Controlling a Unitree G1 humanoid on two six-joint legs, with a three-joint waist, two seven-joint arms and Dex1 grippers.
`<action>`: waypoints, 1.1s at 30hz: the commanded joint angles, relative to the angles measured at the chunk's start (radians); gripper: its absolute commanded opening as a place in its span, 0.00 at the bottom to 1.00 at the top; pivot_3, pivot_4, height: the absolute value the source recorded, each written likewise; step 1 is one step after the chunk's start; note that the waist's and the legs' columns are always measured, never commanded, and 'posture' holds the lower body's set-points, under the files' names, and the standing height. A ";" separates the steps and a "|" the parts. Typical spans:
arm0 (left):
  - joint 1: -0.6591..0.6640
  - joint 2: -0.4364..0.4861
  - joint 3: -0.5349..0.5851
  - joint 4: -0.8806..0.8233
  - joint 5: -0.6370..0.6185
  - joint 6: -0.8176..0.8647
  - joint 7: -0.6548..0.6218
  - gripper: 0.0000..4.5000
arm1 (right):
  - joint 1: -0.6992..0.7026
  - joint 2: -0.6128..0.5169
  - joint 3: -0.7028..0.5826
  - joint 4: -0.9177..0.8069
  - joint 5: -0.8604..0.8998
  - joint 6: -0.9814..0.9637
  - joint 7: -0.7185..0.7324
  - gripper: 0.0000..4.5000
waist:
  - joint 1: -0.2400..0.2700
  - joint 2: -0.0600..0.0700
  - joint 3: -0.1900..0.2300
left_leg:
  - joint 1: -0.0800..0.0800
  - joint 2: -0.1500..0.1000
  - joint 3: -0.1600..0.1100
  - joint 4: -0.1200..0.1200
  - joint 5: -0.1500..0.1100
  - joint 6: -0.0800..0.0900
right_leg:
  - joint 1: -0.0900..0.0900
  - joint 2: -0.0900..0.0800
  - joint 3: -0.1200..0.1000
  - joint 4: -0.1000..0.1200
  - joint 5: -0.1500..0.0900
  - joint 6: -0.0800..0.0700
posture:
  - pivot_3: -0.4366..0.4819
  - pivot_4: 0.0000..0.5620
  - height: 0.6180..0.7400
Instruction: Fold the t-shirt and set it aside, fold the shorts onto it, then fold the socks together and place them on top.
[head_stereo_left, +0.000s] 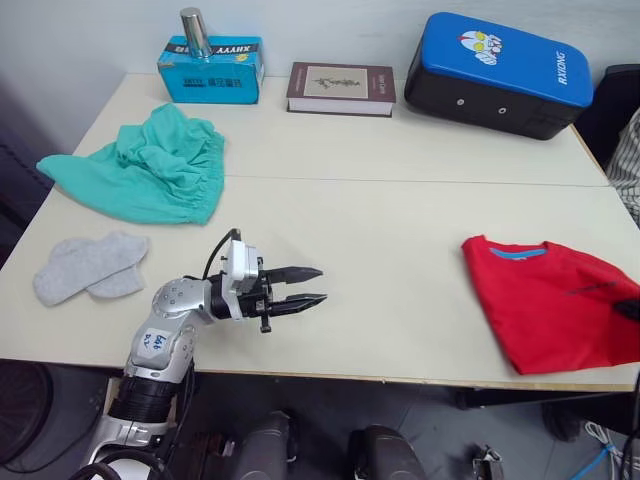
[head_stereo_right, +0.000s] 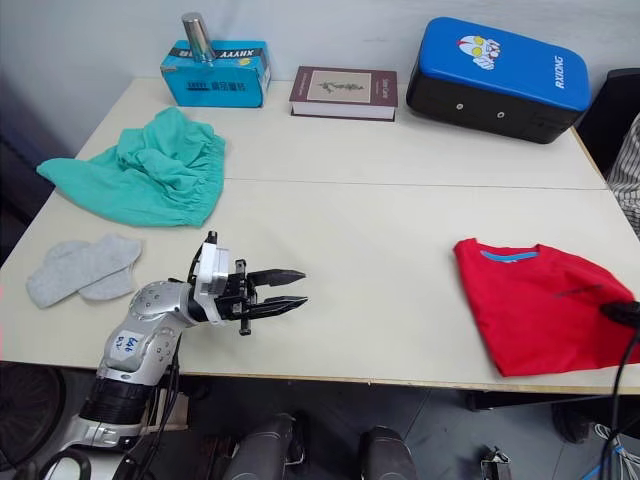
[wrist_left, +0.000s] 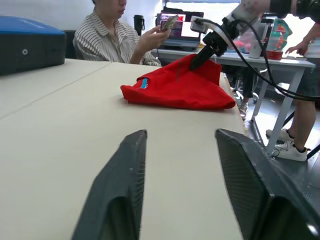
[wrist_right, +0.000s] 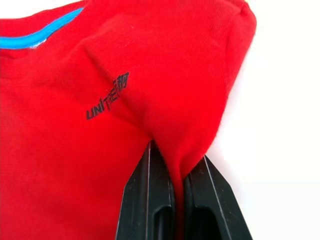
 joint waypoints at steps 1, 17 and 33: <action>-0.008 0.023 0.024 -0.046 -0.034 0.021 -0.014 0.77 | -0.060 -0.045 0.046 0.131 -0.099 -0.106 0.038 0.00 | 0.000 0.000 0.000 | 0.000 0.000 0.001 0.000 0.000 -0.001 | 0.000 0.000 0.000 0.000 0.000 0.000 | 0.48 0.27 1.00; 0.097 0.150 0.134 -0.128 -0.064 0.087 -0.014 1.00 | 0.298 -0.114 -0.166 -0.157 -0.192 -0.382 0.234 0.79 | 0.012 0.003 0.000 | 0.000 0.001 0.000 -0.002 -0.002 -0.001 | 0.001 0.000 0.000 -0.005 0.000 0.000 | 0.48 0.27 1.00; 0.351 0.193 0.402 -0.009 0.025 -0.070 0.154 1.00 | 0.324 0.441 0.021 -1.150 -0.076 -0.671 0.110 0.99 | 0.005 0.002 0.002 | 0.000 0.003 -0.001 -0.005 -0.007 -0.004 | -0.001 0.001 0.001 -0.006 0.001 0.003 | 0.48 0.27 1.00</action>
